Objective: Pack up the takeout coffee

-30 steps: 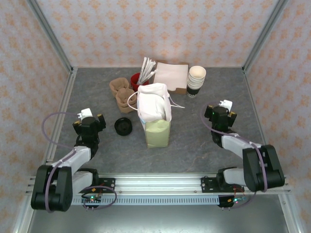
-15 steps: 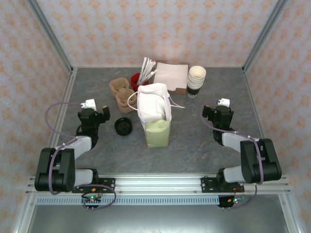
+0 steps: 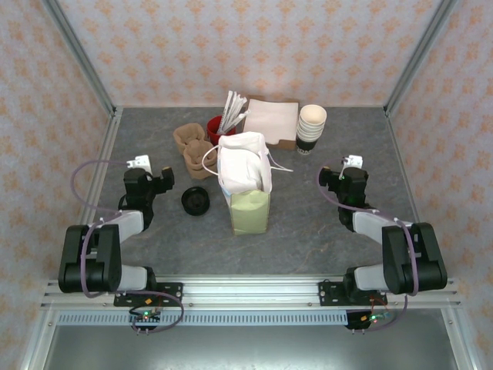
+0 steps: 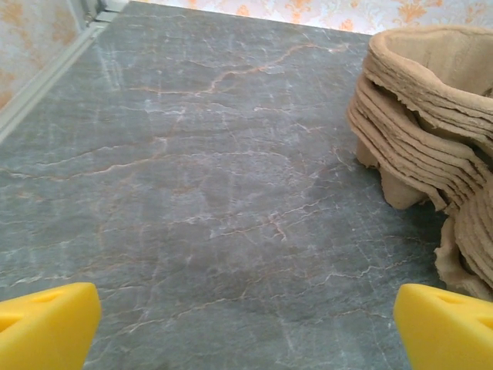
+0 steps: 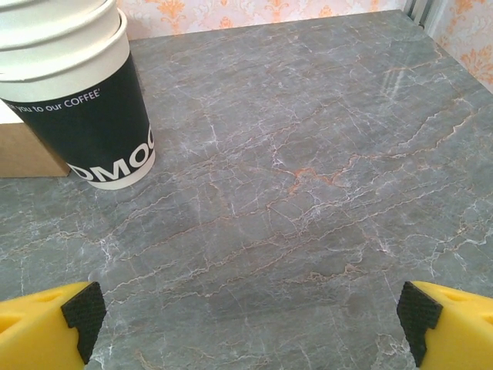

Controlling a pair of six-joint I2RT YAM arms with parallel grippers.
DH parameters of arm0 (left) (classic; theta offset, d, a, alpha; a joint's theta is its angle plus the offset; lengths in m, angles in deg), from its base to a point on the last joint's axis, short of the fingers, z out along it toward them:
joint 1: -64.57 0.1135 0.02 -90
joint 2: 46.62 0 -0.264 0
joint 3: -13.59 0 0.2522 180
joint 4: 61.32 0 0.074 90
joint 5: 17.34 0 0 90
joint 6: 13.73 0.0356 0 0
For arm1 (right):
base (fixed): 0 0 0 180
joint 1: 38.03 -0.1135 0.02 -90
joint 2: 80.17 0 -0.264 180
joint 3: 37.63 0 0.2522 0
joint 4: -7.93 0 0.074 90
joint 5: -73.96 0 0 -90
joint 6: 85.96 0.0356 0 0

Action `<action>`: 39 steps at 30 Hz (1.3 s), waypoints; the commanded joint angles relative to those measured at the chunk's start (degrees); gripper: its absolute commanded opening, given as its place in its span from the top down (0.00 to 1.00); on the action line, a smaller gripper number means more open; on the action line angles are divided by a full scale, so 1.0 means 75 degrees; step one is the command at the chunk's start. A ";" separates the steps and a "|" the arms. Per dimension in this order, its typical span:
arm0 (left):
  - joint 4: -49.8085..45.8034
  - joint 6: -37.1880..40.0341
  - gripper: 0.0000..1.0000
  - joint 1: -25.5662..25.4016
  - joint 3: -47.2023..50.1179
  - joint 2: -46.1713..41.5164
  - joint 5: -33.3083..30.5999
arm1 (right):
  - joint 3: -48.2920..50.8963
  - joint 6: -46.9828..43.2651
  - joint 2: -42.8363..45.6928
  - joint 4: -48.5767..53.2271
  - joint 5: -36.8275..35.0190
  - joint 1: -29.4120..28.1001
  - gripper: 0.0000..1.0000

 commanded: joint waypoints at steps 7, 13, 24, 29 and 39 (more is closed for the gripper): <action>0.0166 0.0492 0.00 -0.0677 -0.0542 0.0690 -0.0204 | -0.0238 -0.0221 -0.0106 -0.0201 -0.0098 0.0095 0.01; 0.0158 0.0488 0.00 -0.0712 -0.0549 0.0702 -0.0354 | -0.0095 -0.0307 -0.0736 -0.0817 0.0011 0.0096 0.01; 0.1646 0.0228 0.00 -0.1192 0.0264 0.0819 -0.2455 | 0.0355 -0.0149 -0.1260 -0.2083 0.0150 0.0273 0.01; 0.1655 0.0232 0.00 -0.1192 0.0268 0.0819 -0.2450 | 0.0130 0.0136 -0.1311 -0.1745 -0.0452 0.0273 0.01; 0.1658 0.0229 0.00 -0.1195 0.0262 0.0819 -0.2450 | 0.0127 0.0136 -0.1316 -0.1733 -0.0452 0.0273 0.01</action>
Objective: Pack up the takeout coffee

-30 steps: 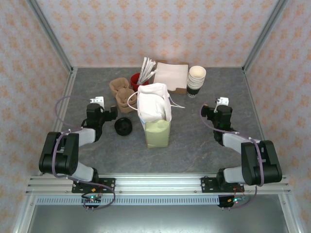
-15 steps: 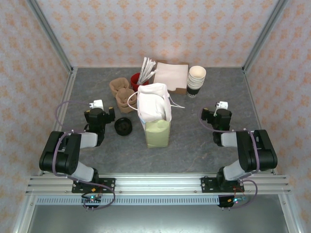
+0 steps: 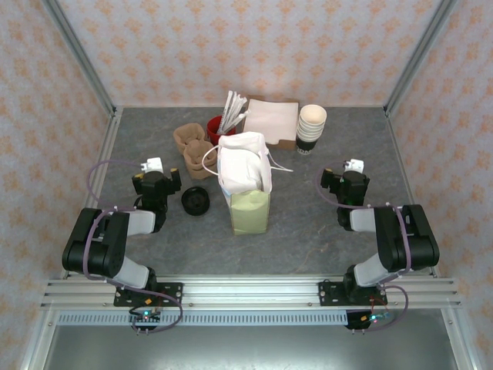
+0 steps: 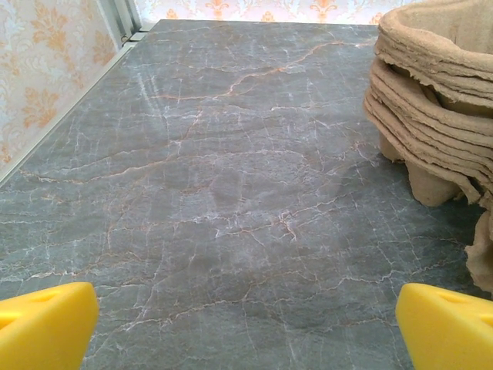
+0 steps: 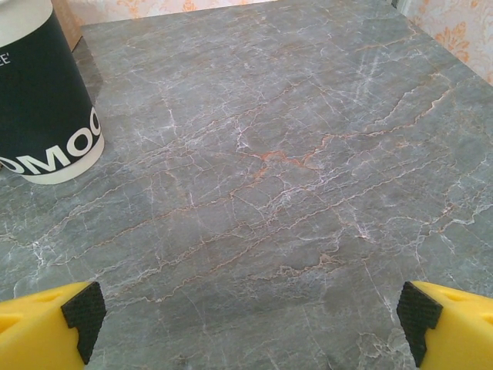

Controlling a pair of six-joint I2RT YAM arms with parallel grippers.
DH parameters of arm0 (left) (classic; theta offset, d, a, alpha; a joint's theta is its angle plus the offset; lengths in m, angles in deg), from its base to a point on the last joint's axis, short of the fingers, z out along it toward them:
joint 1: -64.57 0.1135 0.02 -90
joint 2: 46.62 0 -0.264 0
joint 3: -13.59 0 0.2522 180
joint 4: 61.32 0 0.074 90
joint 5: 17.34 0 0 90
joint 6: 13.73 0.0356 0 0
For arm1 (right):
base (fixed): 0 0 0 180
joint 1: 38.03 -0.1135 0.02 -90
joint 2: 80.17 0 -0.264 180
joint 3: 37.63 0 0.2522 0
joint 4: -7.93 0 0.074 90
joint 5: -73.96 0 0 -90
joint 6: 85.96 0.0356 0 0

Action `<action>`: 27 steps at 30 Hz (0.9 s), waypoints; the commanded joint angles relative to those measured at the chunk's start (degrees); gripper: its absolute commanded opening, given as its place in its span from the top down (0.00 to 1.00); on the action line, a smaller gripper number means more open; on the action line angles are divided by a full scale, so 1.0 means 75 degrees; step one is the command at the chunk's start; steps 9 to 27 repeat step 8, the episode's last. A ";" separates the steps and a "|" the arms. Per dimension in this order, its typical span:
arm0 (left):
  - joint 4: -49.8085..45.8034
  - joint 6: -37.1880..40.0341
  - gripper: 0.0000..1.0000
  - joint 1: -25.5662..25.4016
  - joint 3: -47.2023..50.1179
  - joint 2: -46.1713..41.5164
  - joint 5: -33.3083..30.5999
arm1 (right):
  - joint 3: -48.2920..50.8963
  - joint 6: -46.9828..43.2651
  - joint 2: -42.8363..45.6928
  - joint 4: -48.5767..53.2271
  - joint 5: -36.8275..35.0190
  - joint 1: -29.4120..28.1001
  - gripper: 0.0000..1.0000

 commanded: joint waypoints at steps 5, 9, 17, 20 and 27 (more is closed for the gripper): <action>0.0292 0.0014 0.00 -0.0036 -0.0073 0.0035 -0.0241 | -0.0151 0.0107 -0.0053 -0.0187 -0.0152 0.0029 0.01; 0.0283 0.0026 0.00 -0.0042 -0.0061 0.0023 -0.0241 | -0.0156 0.0104 -0.0046 -0.0185 -0.0152 0.0029 0.01; 0.0283 0.0026 0.00 -0.0042 -0.0061 0.0023 -0.0241 | -0.0156 0.0104 -0.0046 -0.0185 -0.0152 0.0029 0.01; 0.0283 0.0026 0.00 -0.0042 -0.0061 0.0023 -0.0241 | -0.0156 0.0104 -0.0046 -0.0185 -0.0152 0.0029 0.01; 0.0283 0.0026 0.00 -0.0042 -0.0061 0.0023 -0.0241 | -0.0156 0.0104 -0.0046 -0.0185 -0.0152 0.0029 0.01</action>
